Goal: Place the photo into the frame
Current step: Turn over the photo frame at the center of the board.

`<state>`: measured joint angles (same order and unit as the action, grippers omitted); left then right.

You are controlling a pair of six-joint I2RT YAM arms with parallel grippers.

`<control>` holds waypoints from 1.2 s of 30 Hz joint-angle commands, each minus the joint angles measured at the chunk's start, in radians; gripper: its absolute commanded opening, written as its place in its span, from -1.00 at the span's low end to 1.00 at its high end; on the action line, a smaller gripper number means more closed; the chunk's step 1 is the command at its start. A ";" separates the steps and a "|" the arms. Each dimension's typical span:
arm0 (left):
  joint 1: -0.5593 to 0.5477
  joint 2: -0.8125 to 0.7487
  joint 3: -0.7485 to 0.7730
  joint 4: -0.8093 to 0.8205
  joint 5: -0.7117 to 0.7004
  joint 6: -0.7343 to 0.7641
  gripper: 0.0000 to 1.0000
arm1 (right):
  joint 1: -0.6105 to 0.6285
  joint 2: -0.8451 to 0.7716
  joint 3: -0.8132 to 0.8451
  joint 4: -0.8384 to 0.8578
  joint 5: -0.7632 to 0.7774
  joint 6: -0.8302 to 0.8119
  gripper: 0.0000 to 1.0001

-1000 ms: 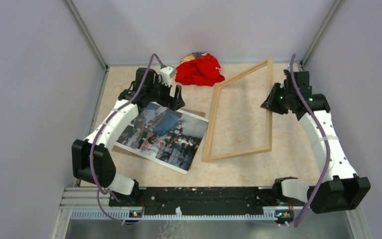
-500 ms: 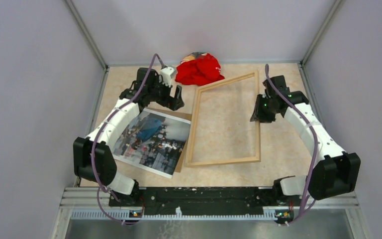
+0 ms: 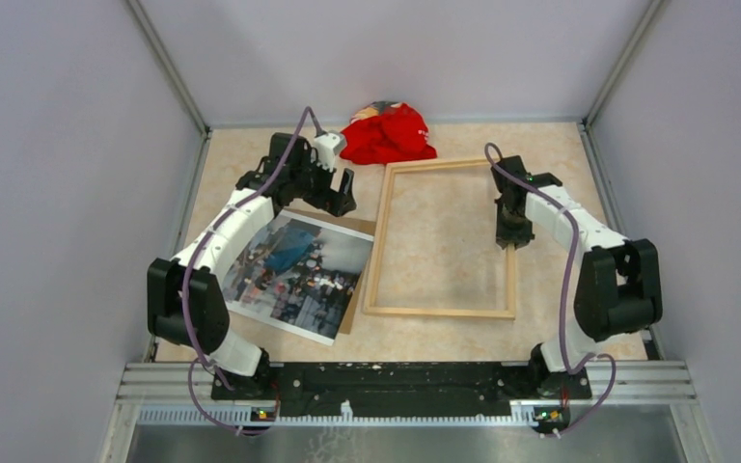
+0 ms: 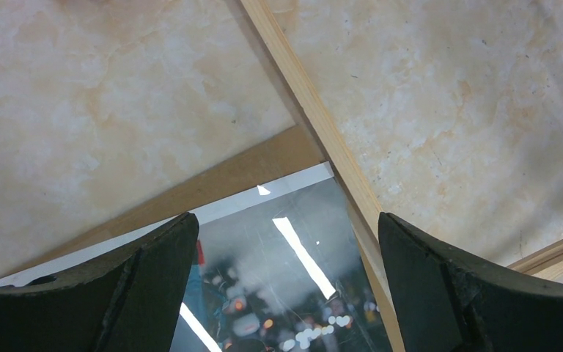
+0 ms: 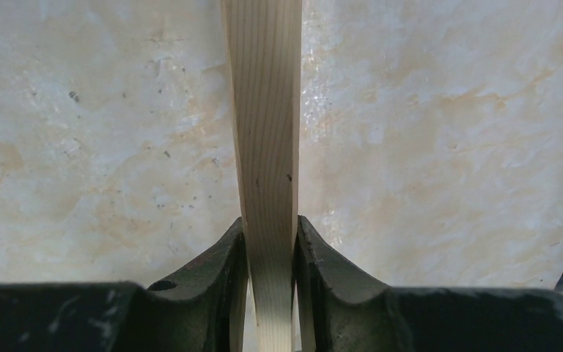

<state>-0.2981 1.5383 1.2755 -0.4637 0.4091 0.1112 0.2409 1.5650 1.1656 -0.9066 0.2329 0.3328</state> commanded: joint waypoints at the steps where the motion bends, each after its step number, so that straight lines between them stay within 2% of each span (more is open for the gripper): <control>1: 0.001 -0.016 0.013 0.008 -0.026 0.015 0.98 | 0.010 0.061 0.053 0.023 0.147 -0.004 -1.00; 3: 0.001 -0.015 0.009 0.009 -0.025 0.015 0.98 | 0.010 0.115 0.066 0.004 0.169 -0.006 -0.99; 7: 0.001 -0.015 0.006 0.008 -0.022 0.018 0.98 | 0.009 0.167 0.055 0.012 0.163 0.010 -0.52; 14: 0.002 -0.046 0.009 -0.015 -0.007 0.032 0.98 | -0.011 0.147 0.037 0.037 0.159 0.013 -0.14; 18: 0.002 -0.059 0.005 -0.022 -0.010 0.044 0.98 | -0.024 0.102 0.065 0.044 0.111 0.034 0.21; 21: 0.003 -0.056 0.013 -0.044 -0.020 0.051 0.97 | 0.010 0.053 0.118 0.078 0.031 0.058 0.48; 24: 0.022 -0.049 0.015 -0.055 -0.027 0.062 0.98 | 0.125 0.099 0.231 0.086 0.008 0.096 0.50; 28: 0.104 -0.008 0.050 -0.090 0.000 0.062 0.97 | 0.276 0.251 0.398 0.115 -0.034 0.175 0.48; 32: 0.235 0.048 0.096 -0.143 0.091 0.072 0.97 | 0.358 0.380 0.490 0.217 -0.114 0.233 0.48; 36: 0.319 0.086 0.122 -0.215 0.067 0.115 0.97 | 0.387 0.532 0.587 0.258 -0.185 0.248 0.40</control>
<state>-0.0460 1.5970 1.3499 -0.5865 0.4610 0.1822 0.6205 1.9736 1.6672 -0.6960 0.1272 0.5285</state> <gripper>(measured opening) 0.986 0.718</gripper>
